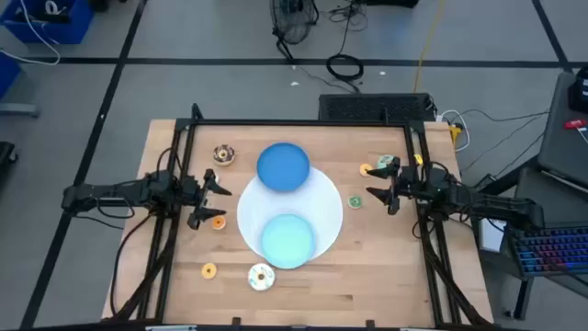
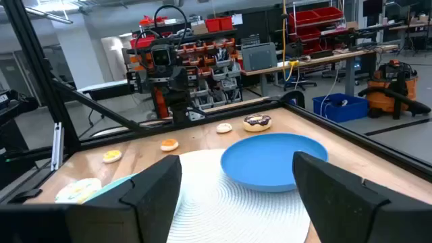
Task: Pick & Place donuts
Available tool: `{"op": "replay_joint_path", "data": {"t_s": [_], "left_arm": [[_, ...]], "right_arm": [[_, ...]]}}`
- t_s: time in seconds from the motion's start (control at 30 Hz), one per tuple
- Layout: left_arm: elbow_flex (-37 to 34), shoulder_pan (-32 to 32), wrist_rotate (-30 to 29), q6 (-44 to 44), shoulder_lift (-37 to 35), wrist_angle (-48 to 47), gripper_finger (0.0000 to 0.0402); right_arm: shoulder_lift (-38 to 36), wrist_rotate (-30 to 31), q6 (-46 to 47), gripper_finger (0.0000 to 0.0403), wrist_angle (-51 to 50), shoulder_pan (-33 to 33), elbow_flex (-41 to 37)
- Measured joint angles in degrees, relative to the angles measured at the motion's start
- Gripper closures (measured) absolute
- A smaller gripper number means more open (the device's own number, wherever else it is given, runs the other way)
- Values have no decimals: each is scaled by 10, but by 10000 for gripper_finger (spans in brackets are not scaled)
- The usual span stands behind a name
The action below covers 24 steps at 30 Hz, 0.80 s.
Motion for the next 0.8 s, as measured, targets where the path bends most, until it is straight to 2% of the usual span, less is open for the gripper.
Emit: {"op": "replay_joint_path", "data": {"t_s": [0.8], "left_arm": [[0, 0, 0, 0, 0, 0, 123]], "right_arm": [[0, 0, 0, 133, 0, 0, 0]]}}
